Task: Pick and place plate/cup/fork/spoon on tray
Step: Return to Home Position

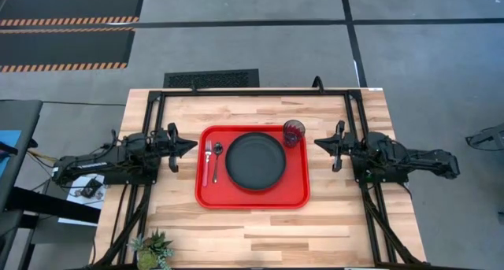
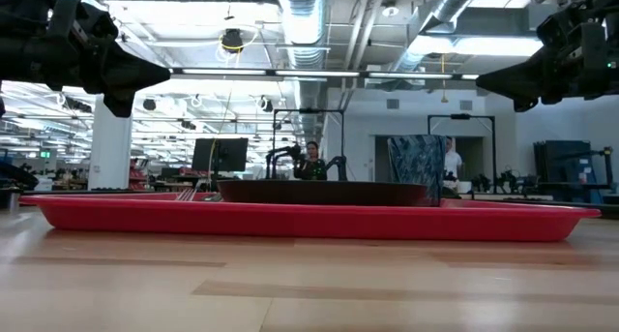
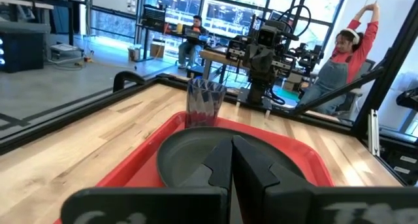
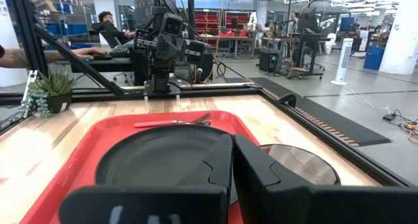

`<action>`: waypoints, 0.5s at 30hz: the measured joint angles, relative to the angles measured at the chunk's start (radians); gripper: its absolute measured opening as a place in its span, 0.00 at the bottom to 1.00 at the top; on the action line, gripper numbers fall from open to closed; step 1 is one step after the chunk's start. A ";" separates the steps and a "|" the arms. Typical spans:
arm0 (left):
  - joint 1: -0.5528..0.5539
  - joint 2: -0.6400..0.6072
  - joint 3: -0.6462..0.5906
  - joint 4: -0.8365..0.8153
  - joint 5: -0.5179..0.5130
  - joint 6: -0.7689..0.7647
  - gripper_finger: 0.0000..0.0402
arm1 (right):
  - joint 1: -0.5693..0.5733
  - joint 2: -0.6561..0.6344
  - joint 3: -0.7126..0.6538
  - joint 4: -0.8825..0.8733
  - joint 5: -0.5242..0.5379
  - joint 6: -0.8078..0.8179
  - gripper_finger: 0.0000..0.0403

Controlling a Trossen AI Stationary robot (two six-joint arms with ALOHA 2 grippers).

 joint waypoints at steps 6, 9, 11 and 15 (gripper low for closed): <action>0.000 0.000 0.000 0.000 0.000 -0.003 0.00 | 0.000 0.000 0.000 0.000 0.000 0.000 0.09; 0.000 0.000 0.000 0.000 0.000 0.000 0.00 | 0.000 0.000 0.000 0.000 0.000 0.000 0.09; 0.000 0.000 0.000 0.000 0.000 -0.004 0.00 | 0.000 0.000 0.000 0.000 0.000 0.000 0.09; 0.000 0.000 0.000 0.000 0.000 0.001 0.00 | 0.000 0.000 0.000 0.000 0.000 0.000 0.09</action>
